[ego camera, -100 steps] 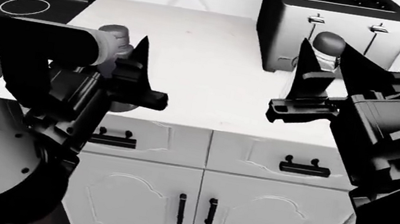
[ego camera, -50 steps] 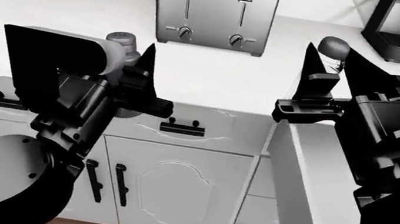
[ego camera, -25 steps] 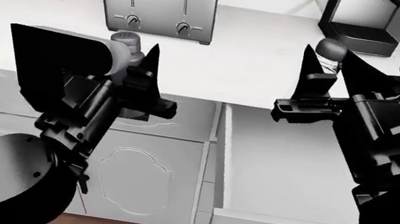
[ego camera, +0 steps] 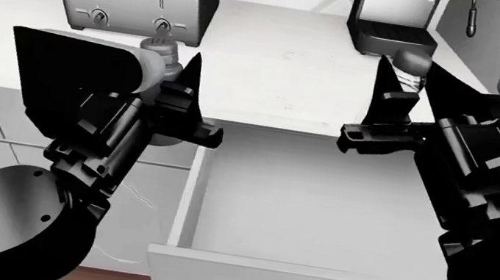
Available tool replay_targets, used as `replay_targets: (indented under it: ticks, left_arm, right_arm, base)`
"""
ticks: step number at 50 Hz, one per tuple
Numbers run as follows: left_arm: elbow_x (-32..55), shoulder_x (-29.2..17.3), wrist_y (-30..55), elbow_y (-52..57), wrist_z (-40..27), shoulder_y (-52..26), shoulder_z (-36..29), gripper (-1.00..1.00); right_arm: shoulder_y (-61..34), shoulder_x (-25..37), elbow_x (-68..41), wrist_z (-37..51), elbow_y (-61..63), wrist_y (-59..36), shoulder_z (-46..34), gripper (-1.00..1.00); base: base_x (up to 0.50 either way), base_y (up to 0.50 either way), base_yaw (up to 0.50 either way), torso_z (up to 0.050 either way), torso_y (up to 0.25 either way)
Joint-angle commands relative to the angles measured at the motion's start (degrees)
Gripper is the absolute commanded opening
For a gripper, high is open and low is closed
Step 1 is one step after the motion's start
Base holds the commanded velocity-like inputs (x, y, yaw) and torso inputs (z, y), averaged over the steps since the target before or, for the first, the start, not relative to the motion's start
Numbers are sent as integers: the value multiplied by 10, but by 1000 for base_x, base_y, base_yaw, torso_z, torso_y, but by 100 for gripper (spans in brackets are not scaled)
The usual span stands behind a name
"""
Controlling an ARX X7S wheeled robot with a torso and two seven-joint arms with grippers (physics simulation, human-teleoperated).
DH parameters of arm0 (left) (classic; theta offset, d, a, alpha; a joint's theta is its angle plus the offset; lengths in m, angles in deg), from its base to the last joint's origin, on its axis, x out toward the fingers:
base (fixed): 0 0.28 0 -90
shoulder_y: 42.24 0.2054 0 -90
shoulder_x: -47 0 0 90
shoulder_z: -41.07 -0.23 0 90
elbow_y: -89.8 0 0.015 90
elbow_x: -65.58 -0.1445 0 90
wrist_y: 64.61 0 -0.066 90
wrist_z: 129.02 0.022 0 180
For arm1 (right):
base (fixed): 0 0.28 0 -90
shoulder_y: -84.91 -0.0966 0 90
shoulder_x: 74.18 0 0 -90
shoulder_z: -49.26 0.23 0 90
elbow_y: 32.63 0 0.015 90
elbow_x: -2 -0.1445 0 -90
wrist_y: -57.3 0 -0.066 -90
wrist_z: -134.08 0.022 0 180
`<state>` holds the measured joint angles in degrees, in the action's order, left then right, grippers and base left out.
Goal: Pick and place the shaker into the drawer. Then close the cabinet.
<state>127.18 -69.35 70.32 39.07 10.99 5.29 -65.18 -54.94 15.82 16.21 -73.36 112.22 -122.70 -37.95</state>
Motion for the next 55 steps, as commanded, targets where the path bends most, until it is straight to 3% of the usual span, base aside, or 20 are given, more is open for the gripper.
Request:
replay_targets:
  ticks: [1, 14, 26, 33, 41, 55]
  left_arm:
    - [2, -1, -5, -1, 2, -1, 1, -100]
    - [4, -2, -7, 2, -1, 2, -2, -100]
    - [3, -3, -11, 4, -1, 6, -5, -100]
    - [11, -10, -3, 4, 7, 4, -12, -100]
    - [21, -39, 70, -22, 66, -12, -90, -100]
    - [-150, -50, 61, -155, 191, 28, -274, -100]
  right_arm:
    - [5, 0, -11, 8, 3, 0, -1, -100]
    - [15, 0, -2, 1, 7, 0, -10, -100]
    - [26, 0, 33, -24, 11, 0, -28, -100]
    - [29, 0, 157, -124, -6, 0, -78, -100]
    - [9, 0, 312, -260, -29, 0, -113, -100]
    - [8, 0, 180, -161, 5, 0, -65, -100]
  base:
    - [30, -500, 0, 0, 0]
    - [41, -500, 0, 1, 0]
    - [427, -293, 0, 0, 1]
    - [0, 0, 0, 0, 1]
    - [0, 0, 0, 0, 0]
    - [0, 0, 0, 0, 0]
